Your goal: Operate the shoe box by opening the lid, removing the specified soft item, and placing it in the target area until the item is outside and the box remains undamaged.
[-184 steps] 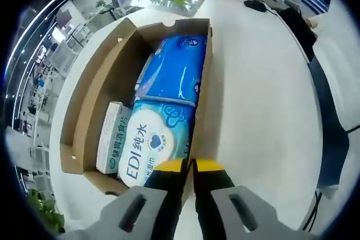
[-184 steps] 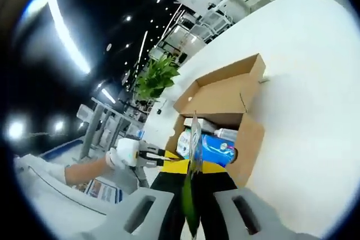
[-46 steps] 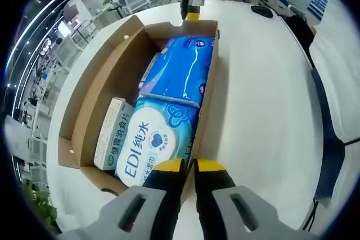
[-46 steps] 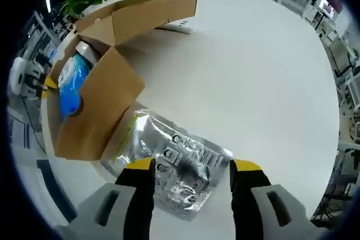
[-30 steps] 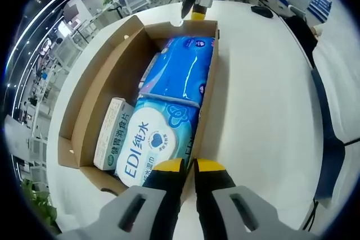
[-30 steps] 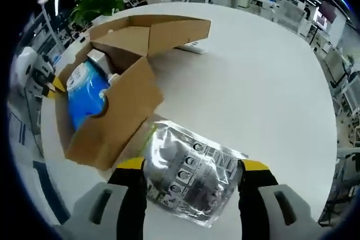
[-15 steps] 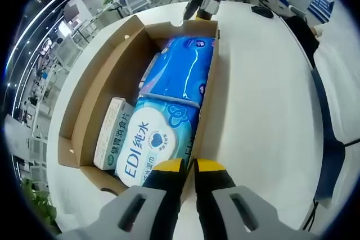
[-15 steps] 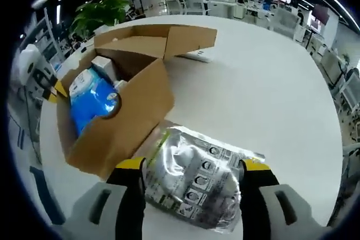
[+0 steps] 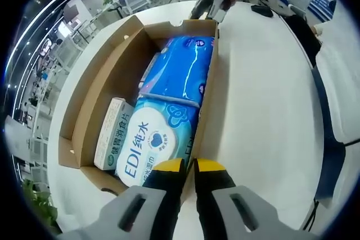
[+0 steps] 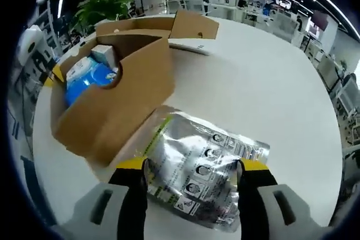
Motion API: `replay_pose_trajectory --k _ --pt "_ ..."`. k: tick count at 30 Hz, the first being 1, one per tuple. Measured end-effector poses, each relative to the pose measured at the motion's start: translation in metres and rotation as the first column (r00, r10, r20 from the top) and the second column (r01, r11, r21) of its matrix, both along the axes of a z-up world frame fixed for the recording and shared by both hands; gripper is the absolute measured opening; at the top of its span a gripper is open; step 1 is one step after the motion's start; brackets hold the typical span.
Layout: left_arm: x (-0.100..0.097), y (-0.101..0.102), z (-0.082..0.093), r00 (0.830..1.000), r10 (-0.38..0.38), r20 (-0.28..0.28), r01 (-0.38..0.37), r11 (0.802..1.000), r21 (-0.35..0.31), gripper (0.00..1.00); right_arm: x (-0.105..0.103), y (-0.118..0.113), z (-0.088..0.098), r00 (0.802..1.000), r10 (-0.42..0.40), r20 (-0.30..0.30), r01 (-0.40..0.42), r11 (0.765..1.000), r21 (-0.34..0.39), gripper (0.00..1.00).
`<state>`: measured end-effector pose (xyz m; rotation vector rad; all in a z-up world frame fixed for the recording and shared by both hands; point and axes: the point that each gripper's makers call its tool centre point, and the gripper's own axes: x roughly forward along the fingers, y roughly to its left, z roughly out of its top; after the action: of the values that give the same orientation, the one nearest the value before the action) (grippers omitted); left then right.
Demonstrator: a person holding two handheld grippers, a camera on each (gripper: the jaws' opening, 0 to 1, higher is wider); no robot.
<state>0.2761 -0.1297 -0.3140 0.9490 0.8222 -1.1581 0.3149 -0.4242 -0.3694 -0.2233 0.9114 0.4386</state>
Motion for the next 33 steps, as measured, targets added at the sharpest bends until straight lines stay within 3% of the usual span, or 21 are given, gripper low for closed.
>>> replay_pose_trajectory --k 16,29,33 --pt "0.0 0.0 0.0 1.0 0.001 0.005 -0.001 1.0 0.007 0.06 -0.009 -0.029 0.0 0.998 -0.069 -0.009 0.069 0.998 -0.009 0.6" --pt "0.0 0.001 0.0 1.0 0.003 0.004 -0.003 1.0 0.008 0.07 -0.01 -0.03 0.001 0.997 -0.07 -0.024 0.07 0.998 -0.001 0.61" --pt "0.0 0.001 0.0 1.0 0.004 0.004 -0.004 1.0 0.006 0.07 -0.013 -0.025 0.014 0.996 -0.08 -0.036 0.081 0.996 0.044 0.66"
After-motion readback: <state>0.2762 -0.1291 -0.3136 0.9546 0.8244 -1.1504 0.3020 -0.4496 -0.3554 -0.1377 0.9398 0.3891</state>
